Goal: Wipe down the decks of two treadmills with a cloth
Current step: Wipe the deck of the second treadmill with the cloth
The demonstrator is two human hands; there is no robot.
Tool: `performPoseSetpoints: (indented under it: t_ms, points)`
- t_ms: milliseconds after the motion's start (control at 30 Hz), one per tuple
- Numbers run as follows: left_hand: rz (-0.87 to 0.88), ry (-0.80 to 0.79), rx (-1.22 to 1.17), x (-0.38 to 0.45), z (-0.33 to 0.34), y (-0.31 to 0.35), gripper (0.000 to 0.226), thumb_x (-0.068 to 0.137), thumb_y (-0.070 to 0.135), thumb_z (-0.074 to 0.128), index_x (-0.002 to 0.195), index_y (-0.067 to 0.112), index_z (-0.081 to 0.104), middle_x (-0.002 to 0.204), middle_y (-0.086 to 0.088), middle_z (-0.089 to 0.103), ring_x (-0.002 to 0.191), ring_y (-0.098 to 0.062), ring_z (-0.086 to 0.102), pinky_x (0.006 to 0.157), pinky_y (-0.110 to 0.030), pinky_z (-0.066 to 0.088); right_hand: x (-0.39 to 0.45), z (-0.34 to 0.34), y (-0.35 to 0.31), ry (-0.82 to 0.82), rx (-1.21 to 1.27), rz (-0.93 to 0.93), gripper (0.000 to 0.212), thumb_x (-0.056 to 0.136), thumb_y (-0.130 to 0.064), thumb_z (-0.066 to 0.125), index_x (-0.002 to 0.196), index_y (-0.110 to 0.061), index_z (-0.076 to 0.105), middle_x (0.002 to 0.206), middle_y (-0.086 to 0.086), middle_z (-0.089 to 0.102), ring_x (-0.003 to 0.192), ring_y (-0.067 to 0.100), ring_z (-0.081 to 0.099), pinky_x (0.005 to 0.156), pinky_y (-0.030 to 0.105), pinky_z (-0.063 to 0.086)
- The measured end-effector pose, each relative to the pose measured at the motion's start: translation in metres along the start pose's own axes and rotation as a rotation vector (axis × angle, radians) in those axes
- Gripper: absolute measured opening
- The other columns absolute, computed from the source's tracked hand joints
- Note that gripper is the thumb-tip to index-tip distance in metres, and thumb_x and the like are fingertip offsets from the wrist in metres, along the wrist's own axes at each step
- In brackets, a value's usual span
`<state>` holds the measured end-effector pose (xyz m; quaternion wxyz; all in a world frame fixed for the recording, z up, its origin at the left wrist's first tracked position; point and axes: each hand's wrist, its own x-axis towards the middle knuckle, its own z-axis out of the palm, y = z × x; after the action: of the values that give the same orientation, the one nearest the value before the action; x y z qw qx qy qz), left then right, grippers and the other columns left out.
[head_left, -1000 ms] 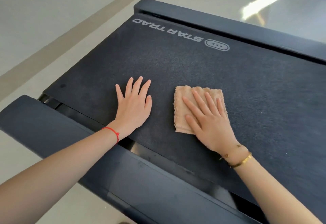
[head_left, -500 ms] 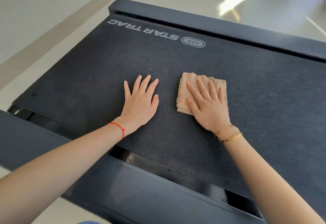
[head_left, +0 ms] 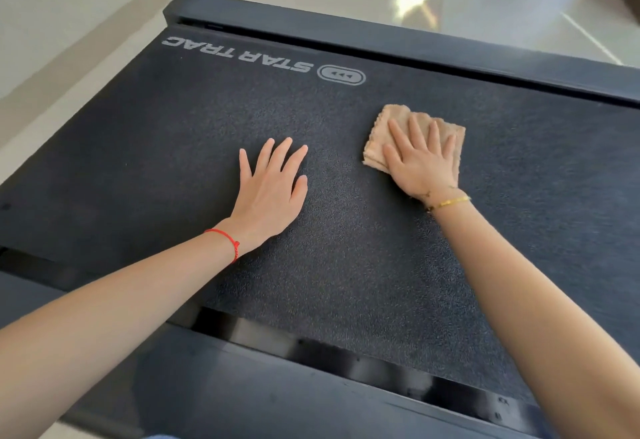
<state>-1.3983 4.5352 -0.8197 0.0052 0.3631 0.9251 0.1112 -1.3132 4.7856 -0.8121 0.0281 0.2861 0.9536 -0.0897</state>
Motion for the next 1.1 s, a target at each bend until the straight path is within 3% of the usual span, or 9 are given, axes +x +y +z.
performPoseSetpoints:
  t_ms: [200, 400, 600, 833, 1100]
  points:
    - [-0.002, -0.006, -0.006, 0.012, 0.002, 0.005, 0.056, 0.104, 0.038, 0.029, 0.157, 0.026, 0.020, 0.165, -0.001, 0.016, 0.153, -0.024, 0.005, 0.119, -0.063, 0.004, -0.040, 0.006, -0.004, 0.030, 0.009, -0.209, 0.054, 0.103, -0.055, 0.017, 0.156, -0.045, 0.011, 0.166, -0.010, 0.004, 0.153, 0.029, -0.003, 0.122, 0.052, -0.006]
    - [0.008, -0.018, -0.022, 0.018, 0.006, 0.005, 0.057, 0.102, 0.041, 0.026, 0.157, 0.027, 0.019, 0.165, 0.000, 0.015, 0.153, -0.023, 0.004, 0.120, -0.063, 0.003, -0.037, 0.002, 0.047, 0.099, -0.015, -0.007, 0.053, 0.103, -0.053, 0.023, 0.155, -0.044, 0.017, 0.166, -0.006, 0.011, 0.153, 0.027, 0.003, 0.121, 0.051, -0.001]
    - [0.001, -0.005, -0.016, 0.018, 0.008, 0.006, 0.057, 0.102, 0.041, 0.026, 0.157, 0.028, 0.019, 0.165, 0.001, 0.015, 0.153, -0.023, 0.005, 0.120, -0.062, 0.003, 0.034, -0.011, 0.062, 0.024, 0.028, 0.147, 0.057, 0.100, -0.057, 0.016, 0.156, -0.045, 0.010, 0.167, -0.005, 0.000, 0.153, 0.029, -0.007, 0.120, 0.053, -0.012]
    - [-0.021, 0.020, -0.002, 0.017, 0.010, 0.010, 0.058, 0.101, 0.040, 0.025, 0.157, 0.028, 0.020, 0.165, 0.001, 0.016, 0.153, -0.022, 0.005, 0.120, -0.062, 0.005, 0.127, -0.022, 0.013, -0.031, 0.041, 0.112, 0.059, 0.101, -0.054, 0.014, 0.157, -0.040, 0.008, 0.167, -0.002, -0.003, 0.152, 0.034, -0.010, 0.119, 0.056, -0.013]
    - [-0.033, 0.020, 0.015, 0.019, 0.010, 0.010, 0.061, 0.097, 0.043, 0.019, 0.156, 0.028, 0.022, 0.164, 0.001, 0.017, 0.153, -0.022, 0.007, 0.119, -0.062, 0.008, 0.159, -0.009, -0.049, -0.043, -0.003, -0.146, 0.056, 0.101, -0.055, 0.012, 0.156, -0.044, 0.007, 0.167, -0.006, -0.002, 0.152, 0.032, -0.009, 0.119, 0.057, -0.013]
